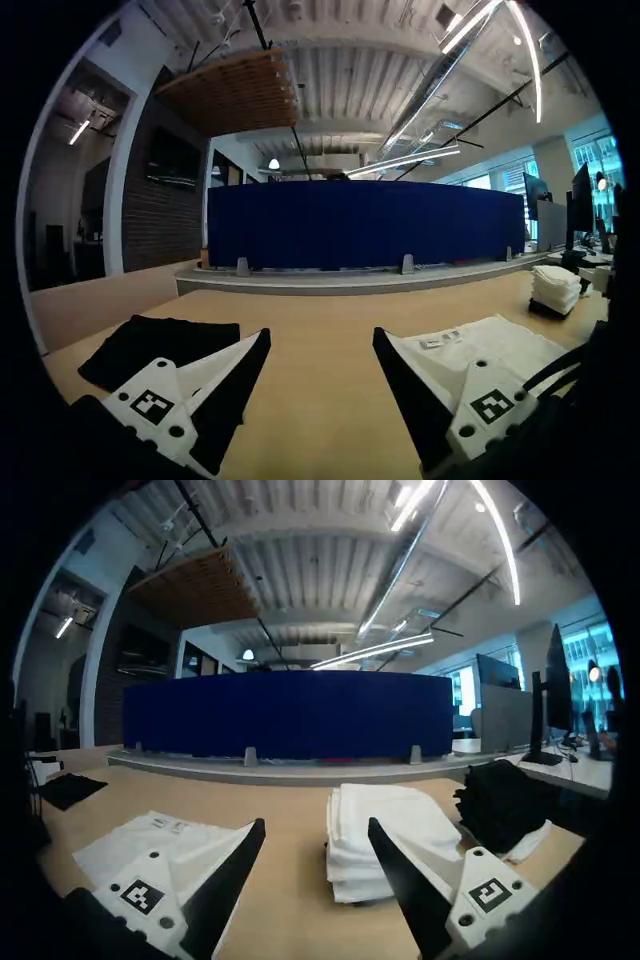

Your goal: Fold towel

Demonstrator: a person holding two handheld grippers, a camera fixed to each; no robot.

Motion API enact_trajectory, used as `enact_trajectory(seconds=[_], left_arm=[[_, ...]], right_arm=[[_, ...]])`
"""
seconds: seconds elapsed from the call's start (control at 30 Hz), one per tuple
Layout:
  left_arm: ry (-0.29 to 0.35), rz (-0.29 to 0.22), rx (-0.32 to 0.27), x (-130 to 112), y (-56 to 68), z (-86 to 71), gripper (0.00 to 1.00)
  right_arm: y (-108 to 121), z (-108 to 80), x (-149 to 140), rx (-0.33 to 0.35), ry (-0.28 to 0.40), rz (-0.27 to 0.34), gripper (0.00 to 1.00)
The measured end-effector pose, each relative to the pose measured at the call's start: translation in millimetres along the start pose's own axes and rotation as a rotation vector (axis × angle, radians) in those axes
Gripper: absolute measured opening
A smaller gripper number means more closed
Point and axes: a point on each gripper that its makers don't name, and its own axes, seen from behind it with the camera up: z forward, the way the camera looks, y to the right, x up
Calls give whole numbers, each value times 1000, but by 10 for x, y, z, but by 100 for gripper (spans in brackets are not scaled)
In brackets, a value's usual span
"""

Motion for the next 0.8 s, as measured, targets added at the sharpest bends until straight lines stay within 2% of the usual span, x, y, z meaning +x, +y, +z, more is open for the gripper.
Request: enact_trajectory(seconds=[0.17,0.27,0.4,0.6,0.8], left_arm=[[-4,-2,20,9,-28,11,95],[-6,-6,14,81,-22,9,95],[6,0,13,297,-54,15,95],[-4,23,-11,703,43,23,95],[-24,46,-23,1072,89,29,95]], right_arm=[[1,17,-6,-4,-5,1,99],[9,21,93,-4,-3,-1,99],[-2,5,305,-2,9,-17,100],[-14,-45,630,-12,-20,-2,100],[-137,-128,1015,12,-39,-2,99]])
